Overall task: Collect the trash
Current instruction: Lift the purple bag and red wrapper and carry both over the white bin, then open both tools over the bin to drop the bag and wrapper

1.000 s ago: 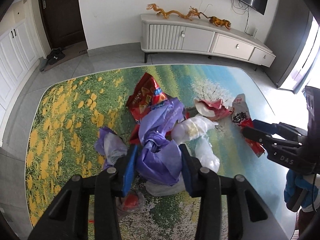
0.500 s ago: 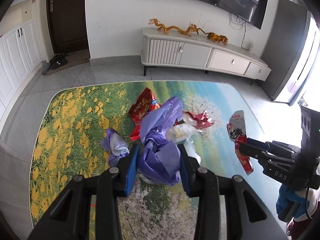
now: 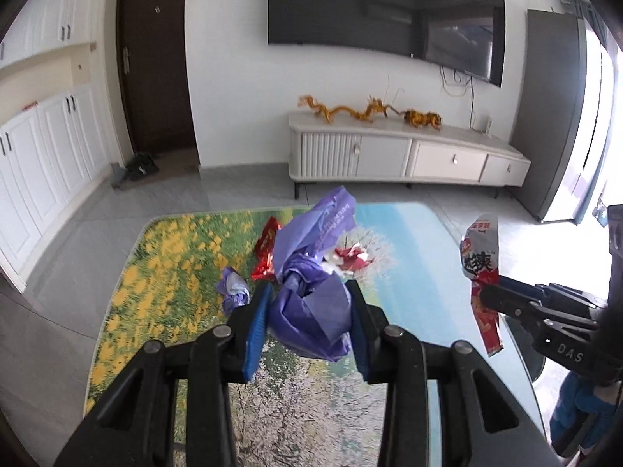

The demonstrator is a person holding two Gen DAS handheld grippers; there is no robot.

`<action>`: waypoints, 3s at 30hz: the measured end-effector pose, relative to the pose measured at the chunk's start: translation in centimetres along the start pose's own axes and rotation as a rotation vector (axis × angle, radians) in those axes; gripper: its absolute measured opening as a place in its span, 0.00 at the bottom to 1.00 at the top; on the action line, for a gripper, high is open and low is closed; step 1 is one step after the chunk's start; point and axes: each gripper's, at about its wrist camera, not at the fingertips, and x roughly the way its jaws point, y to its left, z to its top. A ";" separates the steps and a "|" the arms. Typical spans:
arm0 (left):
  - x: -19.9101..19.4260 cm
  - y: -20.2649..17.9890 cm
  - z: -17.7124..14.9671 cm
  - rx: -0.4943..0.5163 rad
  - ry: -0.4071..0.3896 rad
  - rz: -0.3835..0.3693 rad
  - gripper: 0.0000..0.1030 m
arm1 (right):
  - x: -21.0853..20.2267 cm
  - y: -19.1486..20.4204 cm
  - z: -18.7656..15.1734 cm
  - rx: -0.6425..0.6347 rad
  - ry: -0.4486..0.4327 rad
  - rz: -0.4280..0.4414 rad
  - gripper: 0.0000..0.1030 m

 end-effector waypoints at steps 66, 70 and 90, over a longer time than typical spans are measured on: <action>3.3 -38.0 -0.6 0.505 0.141 -0.460 0.37 | -17.0 -27.5 -11.6 0.579 -0.189 -0.472 0.23; 5.8 -40.1 -1.6 0.480 0.231 -0.532 0.37 | -15.6 -29.9 -13.2 0.630 -0.135 -0.499 0.24; 7.3 -41.1 -0.4 0.368 0.243 -0.568 0.57 | -16.8 -31.7 -14.9 0.707 -0.112 -0.580 0.44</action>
